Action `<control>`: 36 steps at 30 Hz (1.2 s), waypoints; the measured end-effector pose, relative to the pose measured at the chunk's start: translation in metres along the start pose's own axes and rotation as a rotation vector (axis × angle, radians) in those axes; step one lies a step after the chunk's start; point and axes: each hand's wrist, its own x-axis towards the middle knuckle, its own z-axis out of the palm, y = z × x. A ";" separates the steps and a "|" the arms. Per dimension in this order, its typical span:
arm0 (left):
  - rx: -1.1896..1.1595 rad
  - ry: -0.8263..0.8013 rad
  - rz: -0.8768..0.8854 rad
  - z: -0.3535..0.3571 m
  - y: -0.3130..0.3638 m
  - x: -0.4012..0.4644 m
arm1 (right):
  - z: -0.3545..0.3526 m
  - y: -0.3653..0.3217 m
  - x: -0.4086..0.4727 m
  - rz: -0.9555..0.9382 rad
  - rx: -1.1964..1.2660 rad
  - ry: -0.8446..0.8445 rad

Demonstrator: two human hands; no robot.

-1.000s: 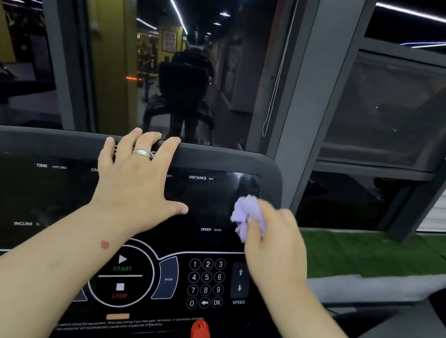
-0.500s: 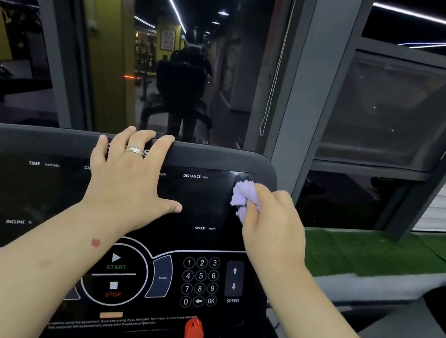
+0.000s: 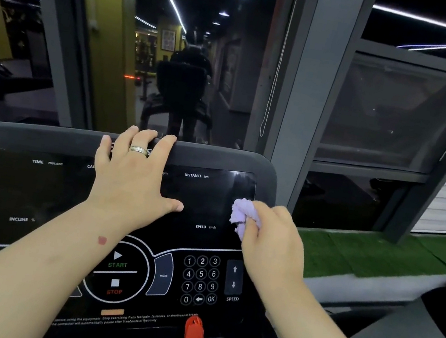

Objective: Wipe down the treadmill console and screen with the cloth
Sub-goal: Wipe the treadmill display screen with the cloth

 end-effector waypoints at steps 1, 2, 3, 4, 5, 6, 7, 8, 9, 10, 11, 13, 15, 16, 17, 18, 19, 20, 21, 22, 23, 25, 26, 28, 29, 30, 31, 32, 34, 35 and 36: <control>-0.003 -0.004 -0.001 0.000 0.001 0.000 | -0.004 -0.005 0.009 0.035 0.062 -0.042; -0.010 -0.004 -0.001 0.000 0.001 0.000 | -0.008 -0.012 0.019 0.083 0.147 -0.069; -0.016 0.000 -0.003 0.001 0.001 0.000 | -0.009 -0.018 0.028 0.134 0.244 -0.070; -0.019 0.002 -0.006 0.001 0.000 0.000 | -0.009 -0.023 0.032 0.165 0.340 -0.059; -0.018 0.000 -0.007 0.001 0.000 0.000 | -0.006 -0.025 0.031 0.171 0.379 -0.034; -0.018 -0.001 -0.007 0.001 -0.001 0.000 | -0.001 -0.026 0.025 0.171 0.397 -0.018; -0.020 0.000 -0.007 0.002 -0.001 0.000 | 0.004 -0.024 0.016 0.175 0.386 -0.005; -0.021 0.004 -0.006 0.002 -0.001 0.000 | 0.008 -0.022 0.008 0.190 0.387 -0.009; -0.020 0.006 -0.006 0.003 -0.001 0.000 | 0.009 -0.020 0.003 0.199 0.401 -0.020; -0.019 0.005 -0.006 0.003 -0.001 0.000 | 0.010 -0.021 0.002 0.229 0.444 -0.021; -0.021 0.004 -0.005 0.003 -0.001 0.000 | 0.010 -0.025 0.006 0.264 0.497 -0.008; -0.027 0.004 -0.007 0.003 0.000 0.000 | 0.008 -0.038 0.014 0.328 0.564 0.033; -0.027 0.004 -0.008 0.002 -0.001 0.000 | 0.005 -0.049 0.016 0.355 0.567 0.081; -0.024 0.007 -0.006 0.002 -0.002 -0.001 | 0.006 -0.049 0.013 0.346 0.528 0.099; -0.022 0.009 -0.004 0.002 -0.002 -0.001 | 0.006 -0.046 0.009 0.336 0.465 0.104; -0.022 0.010 -0.002 0.002 -0.003 -0.001 | 0.006 -0.042 0.004 0.330 0.387 0.098; -0.023 0.008 -0.001 0.002 -0.003 -0.001 | 0.007 -0.038 -0.001 0.328 0.319 0.082; -0.026 0.008 -0.001 0.001 -0.003 -0.001 | 0.008 -0.037 -0.003 0.329 0.276 0.071; -0.029 0.009 0.000 0.001 -0.003 -0.001 | 0.008 -0.037 -0.002 0.333 0.277 0.074; -0.028 0.010 0.001 0.001 -0.002 -0.001 | 0.007 -0.040 0.003 0.331 0.291 0.083; -0.026 0.008 0.003 0.000 -0.002 -0.001 | 0.005 -0.044 0.008 0.324 0.309 0.093; -0.026 0.008 0.005 0.001 -0.002 0.000 | -0.002 -0.051 0.019 0.283 0.336 0.101; -0.028 0.008 0.004 0.001 -0.003 0.000 | -0.005 -0.053 0.021 0.253 0.327 0.086; -0.024 0.011 0.004 0.002 -0.003 0.000 | -0.006 -0.047 0.016 0.247 0.303 0.056; -0.017 0.011 0.001 0.002 -0.003 0.000 | -0.003 -0.041 0.010 0.257 0.285 0.050; -0.015 0.012 -0.002 0.002 -0.003 0.000 | 0.000 -0.036 0.004 0.256 0.251 0.052; -0.017 0.014 -0.003 0.002 -0.003 0.000 | 0.004 -0.032 -0.001 0.244 0.213 0.057; -0.022 0.015 -0.003 0.003 -0.003 0.000 | 0.006 -0.030 -0.002 0.221 0.192 0.052; -0.023 0.011 0.001 0.003 -0.002 0.001 | 0.009 -0.029 0.007 0.228 0.221 0.048; -0.021 0.011 0.000 0.003 -0.002 0.001 | 0.008 -0.029 0.013 0.252 0.233 0.051; -0.021 0.013 -0.002 0.003 -0.002 0.001 | 0.007 -0.030 0.016 0.262 0.227 0.056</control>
